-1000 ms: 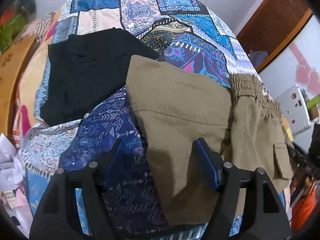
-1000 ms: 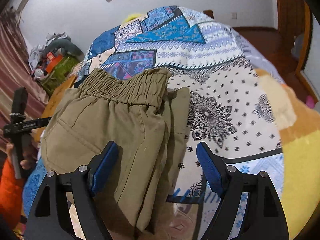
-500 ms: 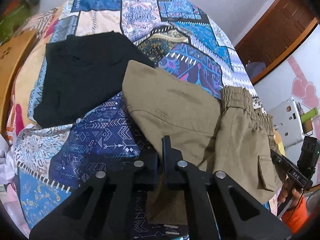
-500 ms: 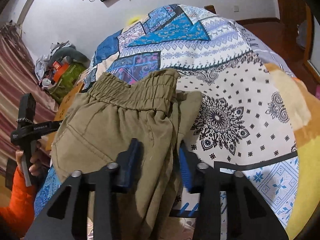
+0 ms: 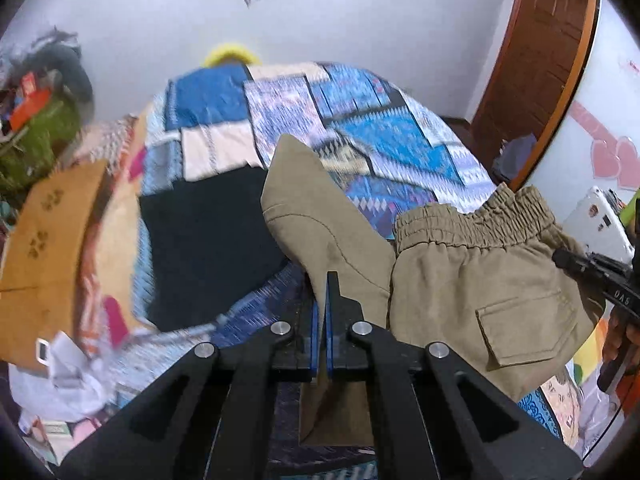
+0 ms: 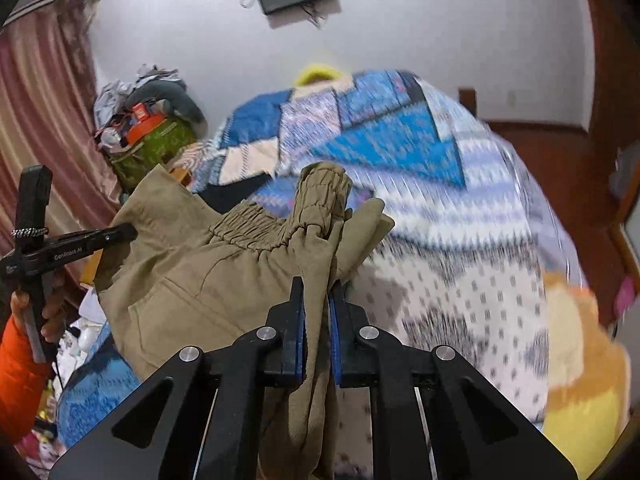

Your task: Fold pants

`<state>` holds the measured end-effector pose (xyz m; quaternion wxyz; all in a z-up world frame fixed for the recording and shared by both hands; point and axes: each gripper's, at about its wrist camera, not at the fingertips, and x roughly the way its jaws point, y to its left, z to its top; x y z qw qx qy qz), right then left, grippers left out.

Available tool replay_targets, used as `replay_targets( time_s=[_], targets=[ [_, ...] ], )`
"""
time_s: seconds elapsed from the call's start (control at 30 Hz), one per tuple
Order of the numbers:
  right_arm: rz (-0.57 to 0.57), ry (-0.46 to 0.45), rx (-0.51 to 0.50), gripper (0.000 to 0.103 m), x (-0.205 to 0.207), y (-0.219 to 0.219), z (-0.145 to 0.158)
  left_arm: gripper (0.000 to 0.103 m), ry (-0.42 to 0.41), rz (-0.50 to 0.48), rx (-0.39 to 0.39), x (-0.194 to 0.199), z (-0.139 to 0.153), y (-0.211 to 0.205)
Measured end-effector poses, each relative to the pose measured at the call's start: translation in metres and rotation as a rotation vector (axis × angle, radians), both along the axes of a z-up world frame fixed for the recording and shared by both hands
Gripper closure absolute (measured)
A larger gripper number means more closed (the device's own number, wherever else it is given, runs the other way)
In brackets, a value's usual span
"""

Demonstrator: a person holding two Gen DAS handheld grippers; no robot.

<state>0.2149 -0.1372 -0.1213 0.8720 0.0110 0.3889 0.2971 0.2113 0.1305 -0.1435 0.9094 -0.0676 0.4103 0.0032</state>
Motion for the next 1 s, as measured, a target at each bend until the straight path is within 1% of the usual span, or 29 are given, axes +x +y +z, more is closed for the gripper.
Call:
replay_targets(
  time_s=[0.1,0.3,0.47,0.57,0.7,0.83,1.0],
  targets=[
    [0.025,-0.050,0.002,0.094,0.012,0.019,0.015,0.101,-0.045,0.034,0.018,-0.001,0.018,0.018],
    [0.088,-0.133,0.007,0.094,0.039,0.068,0.036,0.101,-0.101,0.097,0.075,0.007,0.043,0.055],
    [0.129,-0.144,0.012,0.094,0.063,0.107,0.040,0.101,-0.099,0.155,0.042,0.022,0.050,0.097],
    [0.154,-0.147,0.007,0.094,0.078,0.132,0.040,0.101,-0.095,0.196,0.038,0.032,0.048,0.122],
    [0.195,-0.164,-0.022,0.094,0.097,0.169,0.036,0.101,-0.080,0.249,0.064,0.049,0.036,0.146],
    [0.238,-0.170,-0.054,0.094,0.115,0.201,0.027,0.101,-0.053,0.294,0.079,0.065,0.017,0.169],
    [0.268,-0.186,-0.093,0.094,0.136,0.236,0.003,0.101,-0.026,0.334,0.120,0.085,-0.011,0.190]
  ],
)
